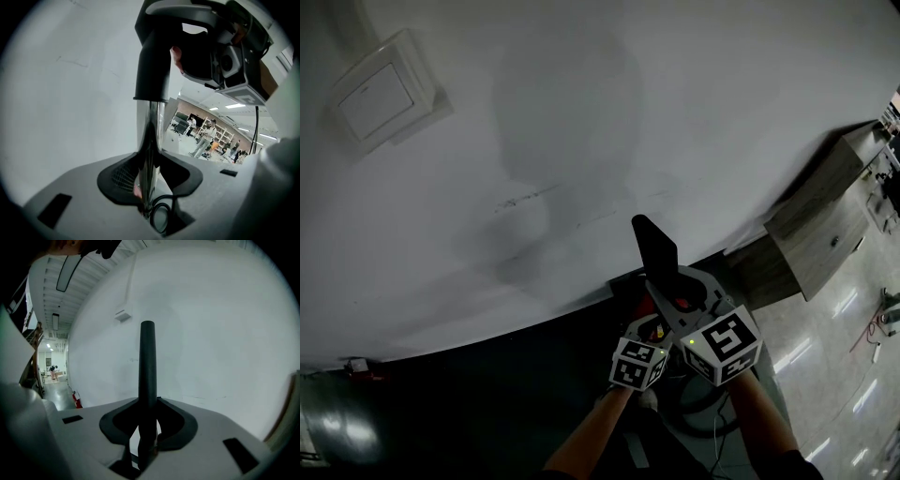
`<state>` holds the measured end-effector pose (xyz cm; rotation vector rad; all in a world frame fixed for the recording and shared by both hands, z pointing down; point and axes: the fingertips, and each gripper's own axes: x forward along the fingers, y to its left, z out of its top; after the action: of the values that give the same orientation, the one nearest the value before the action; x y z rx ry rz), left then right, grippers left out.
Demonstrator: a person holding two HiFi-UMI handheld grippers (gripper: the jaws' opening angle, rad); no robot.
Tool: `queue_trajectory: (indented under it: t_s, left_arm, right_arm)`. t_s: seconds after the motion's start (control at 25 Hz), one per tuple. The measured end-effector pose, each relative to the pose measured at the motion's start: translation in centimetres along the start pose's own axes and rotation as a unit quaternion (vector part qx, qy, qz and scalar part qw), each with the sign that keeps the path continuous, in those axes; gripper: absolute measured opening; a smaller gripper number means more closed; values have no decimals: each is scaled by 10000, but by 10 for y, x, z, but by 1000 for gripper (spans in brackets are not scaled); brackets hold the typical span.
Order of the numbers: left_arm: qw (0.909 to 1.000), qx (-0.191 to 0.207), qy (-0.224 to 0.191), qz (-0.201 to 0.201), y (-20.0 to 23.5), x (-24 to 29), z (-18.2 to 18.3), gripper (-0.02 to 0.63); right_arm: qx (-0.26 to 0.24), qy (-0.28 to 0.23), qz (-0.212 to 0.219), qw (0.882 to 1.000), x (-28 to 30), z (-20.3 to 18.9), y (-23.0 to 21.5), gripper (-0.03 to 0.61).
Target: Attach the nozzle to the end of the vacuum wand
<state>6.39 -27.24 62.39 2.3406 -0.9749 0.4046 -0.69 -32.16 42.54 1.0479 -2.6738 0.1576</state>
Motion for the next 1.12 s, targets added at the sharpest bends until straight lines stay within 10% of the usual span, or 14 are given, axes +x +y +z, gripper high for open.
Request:
queue_trajectory:
  t_s: [0.56, 1.12]
  left_arm:
    - [9997, -235, -1, 42, 39, 10, 0, 143]
    - [9986, -453, -39, 276, 71, 11, -3, 190]
  right_arm:
    - [1447, -1276, -140, 9811, -80, 13, -34, 129]
    - [2257, -1288, -501, 9643, -119, -33, -61, 127]
